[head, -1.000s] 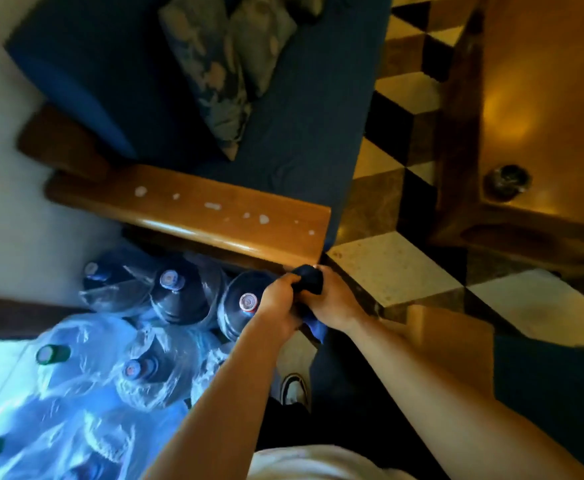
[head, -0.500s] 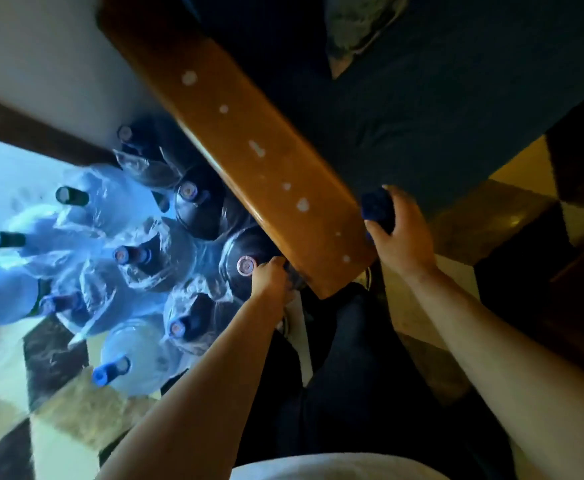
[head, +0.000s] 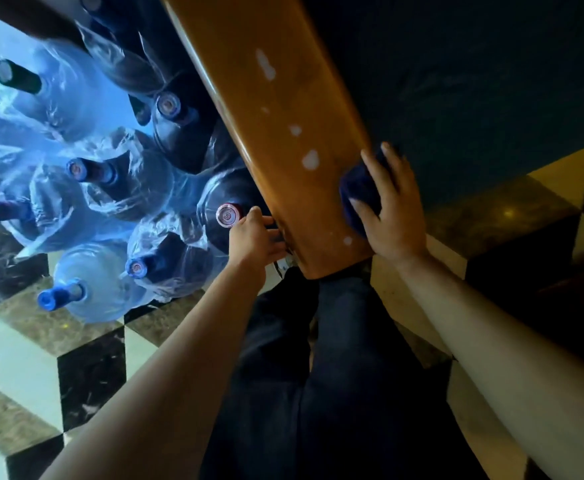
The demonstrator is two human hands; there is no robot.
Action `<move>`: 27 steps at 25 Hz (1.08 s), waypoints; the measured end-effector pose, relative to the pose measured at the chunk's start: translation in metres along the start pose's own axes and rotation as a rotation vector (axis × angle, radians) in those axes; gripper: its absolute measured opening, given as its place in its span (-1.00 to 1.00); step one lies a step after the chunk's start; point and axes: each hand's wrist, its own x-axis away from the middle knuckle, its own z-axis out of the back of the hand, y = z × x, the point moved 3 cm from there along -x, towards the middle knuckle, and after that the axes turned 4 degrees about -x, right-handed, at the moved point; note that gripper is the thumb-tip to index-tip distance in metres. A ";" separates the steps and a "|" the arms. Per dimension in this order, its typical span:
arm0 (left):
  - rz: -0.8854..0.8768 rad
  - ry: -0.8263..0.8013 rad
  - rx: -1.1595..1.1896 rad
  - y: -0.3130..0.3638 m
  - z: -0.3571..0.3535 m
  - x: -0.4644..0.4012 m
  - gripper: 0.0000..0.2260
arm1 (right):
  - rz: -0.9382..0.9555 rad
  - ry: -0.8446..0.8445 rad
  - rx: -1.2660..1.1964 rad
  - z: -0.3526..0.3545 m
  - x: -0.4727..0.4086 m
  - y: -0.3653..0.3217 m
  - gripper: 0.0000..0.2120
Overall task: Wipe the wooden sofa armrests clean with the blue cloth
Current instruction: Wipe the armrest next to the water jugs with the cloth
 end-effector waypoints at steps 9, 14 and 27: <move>-0.044 0.053 0.195 -0.013 0.012 -0.017 -0.49 | 0.575 -0.391 0.538 -0.072 0.067 -0.067 -0.41; -0.050 0.019 0.336 -0.020 0.028 -0.039 -0.52 | 0.551 -0.370 0.636 -0.111 0.011 -0.104 -0.64; -0.009 -0.016 0.415 0.006 0.024 -0.048 -0.50 | 0.530 -0.358 0.611 -0.072 0.045 -0.078 -0.29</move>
